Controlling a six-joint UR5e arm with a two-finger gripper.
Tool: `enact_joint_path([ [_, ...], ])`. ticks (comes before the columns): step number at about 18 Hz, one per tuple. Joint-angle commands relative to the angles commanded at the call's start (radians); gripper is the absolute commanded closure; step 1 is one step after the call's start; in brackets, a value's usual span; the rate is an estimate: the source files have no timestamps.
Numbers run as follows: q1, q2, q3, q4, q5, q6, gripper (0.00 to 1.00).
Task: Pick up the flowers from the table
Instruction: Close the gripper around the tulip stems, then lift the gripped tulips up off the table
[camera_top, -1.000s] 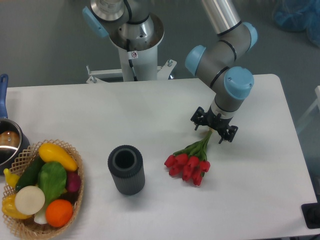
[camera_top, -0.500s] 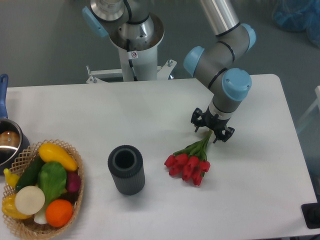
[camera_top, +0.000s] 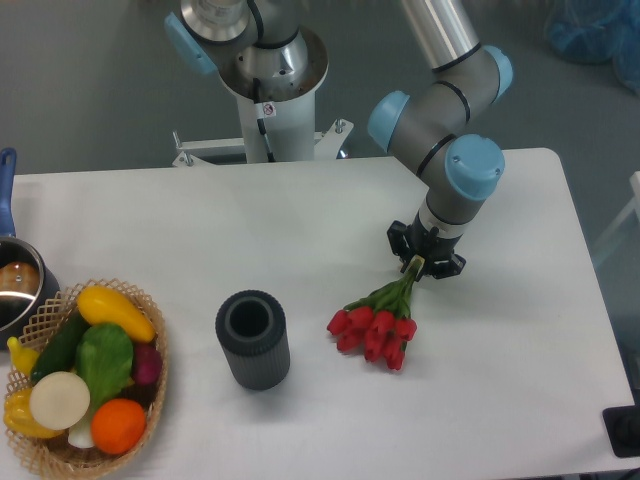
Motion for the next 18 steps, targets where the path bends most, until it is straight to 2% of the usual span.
enact_joint_path([
  [4, 0.002, 0.005, 0.006, 0.0, 0.0, 0.0, 0.82],
  [11, 0.009, 0.021, 0.02, 0.0, -0.002, 0.0, 0.83],
  [16, 0.011, 0.06, 0.066, -0.002, -0.006, -0.003, 0.83],
  [18, 0.014, 0.063, 0.104, -0.002, -0.032, -0.018, 0.83],
])
